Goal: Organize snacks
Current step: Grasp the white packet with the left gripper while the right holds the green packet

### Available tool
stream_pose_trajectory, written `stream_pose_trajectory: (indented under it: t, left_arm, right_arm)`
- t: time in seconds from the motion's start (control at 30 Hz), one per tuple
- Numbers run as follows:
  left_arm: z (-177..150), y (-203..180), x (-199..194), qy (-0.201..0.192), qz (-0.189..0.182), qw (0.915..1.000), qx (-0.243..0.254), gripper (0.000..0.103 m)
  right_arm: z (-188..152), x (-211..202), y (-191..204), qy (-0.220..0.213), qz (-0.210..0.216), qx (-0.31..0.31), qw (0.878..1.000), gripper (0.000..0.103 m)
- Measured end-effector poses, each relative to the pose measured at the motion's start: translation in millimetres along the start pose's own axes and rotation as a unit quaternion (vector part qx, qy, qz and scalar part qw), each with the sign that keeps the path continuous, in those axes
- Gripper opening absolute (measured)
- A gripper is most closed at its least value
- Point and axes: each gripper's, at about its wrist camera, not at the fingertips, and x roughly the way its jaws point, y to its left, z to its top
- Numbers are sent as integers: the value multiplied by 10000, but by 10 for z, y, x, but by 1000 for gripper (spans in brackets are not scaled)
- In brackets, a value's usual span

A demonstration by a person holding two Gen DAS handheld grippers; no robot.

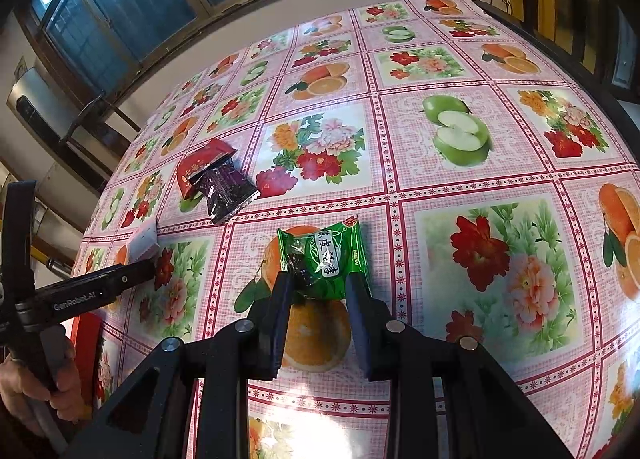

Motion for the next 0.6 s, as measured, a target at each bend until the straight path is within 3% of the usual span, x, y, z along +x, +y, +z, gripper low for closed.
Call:
stream_pose_trajectory:
  t: [0.13, 0.3, 0.47, 0.6]
  left_arm:
    - [96, 74, -1, 144, -175, 9981, -574, 80]
    - [189, 126, 150, 264, -3, 9902, -1371, 80]
    - [301, 12, 220, 149, 211, 9879, -1530, 80]
    - [283, -156, 269, 43, 557, 9907, -1239, 80]
  right_arm:
    - [-1, 2, 1, -11, -13, 5, 10000, 29]
    - [0, 4, -3, -15, -12, 15, 10000, 29]
    - [-4, 6, 10, -15, 9, 30, 10000, 29]
    - [-4, 15, -1, 2, 59, 78, 10000, 29]
